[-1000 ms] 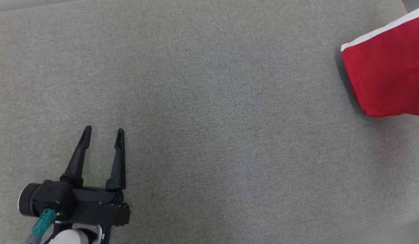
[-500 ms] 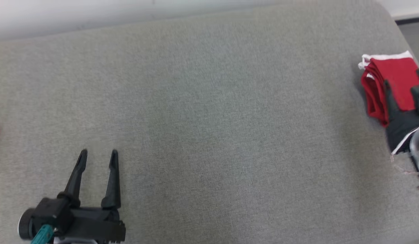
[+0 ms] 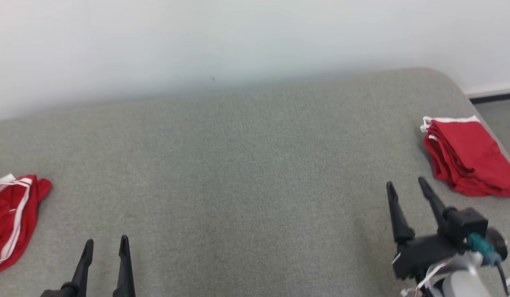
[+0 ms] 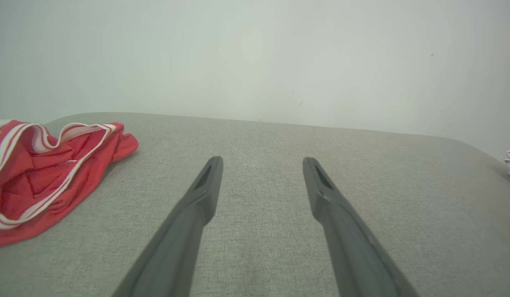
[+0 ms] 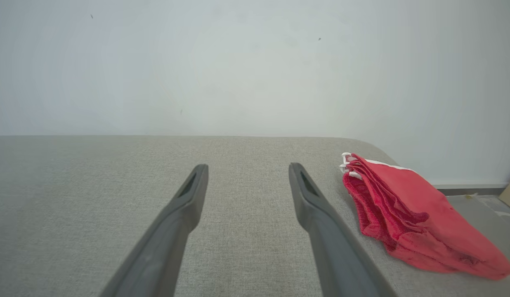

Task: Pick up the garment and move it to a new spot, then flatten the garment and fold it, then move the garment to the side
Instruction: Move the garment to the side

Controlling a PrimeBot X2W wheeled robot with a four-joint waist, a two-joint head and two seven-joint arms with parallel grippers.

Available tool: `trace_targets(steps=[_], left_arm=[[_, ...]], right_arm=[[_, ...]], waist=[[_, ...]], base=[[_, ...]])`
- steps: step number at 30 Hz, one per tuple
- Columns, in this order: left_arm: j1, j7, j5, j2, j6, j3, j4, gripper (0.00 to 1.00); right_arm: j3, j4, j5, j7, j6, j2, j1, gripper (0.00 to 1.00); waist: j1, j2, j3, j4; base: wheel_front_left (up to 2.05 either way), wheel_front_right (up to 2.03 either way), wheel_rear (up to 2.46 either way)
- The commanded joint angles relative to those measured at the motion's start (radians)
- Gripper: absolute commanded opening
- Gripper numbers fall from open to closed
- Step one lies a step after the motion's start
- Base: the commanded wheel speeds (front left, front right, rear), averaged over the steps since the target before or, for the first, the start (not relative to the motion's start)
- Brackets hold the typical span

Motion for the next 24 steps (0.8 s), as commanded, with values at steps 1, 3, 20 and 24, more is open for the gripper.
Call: trace_targets(steps=[1, 3, 20, 24], left_arm=[[0.021, 0.000, -0.006, -0.001, 0.008, 0.002, 0.000, 1.00], [0.038, 0.000, -0.014, -0.001, 0.014, 0.007, -0.002, 1.00], [0.059, 0.000, -0.037, -0.001, 0.042, -0.013, 0.036, 1.00], [0.055, 0.000, -0.038, -0.001, 0.050, -0.025, 0.043, 1.00]], right_arm=[[-0.001, -0.025, 0.021, -0.005, -0.003, 0.023, 0.043, 1.00], [0.017, -0.046, 0.014, 0.002, -0.003, 0.044, 0.084, 1.00], [0.039, 0.028, -0.015, -0.009, -0.003, 0.110, 0.139, 1.00], [0.028, 0.040, -0.022, -0.017, -0.003, 0.118, 0.141, 1.00]], waist=[[0.0003, 0.0001, -0.077, 0.031], [0.0003, 0.0001, -0.091, 0.033], [0.0003, 0.0001, -0.122, 0.069], [0.0003, 0.0001, -0.125, 0.078]], base=[[0.00, 0.00, 0.00], [0.00, 0.00, 0.00], [0.00, 0.00, 0.00], [0.00, 0.00, 0.00]])
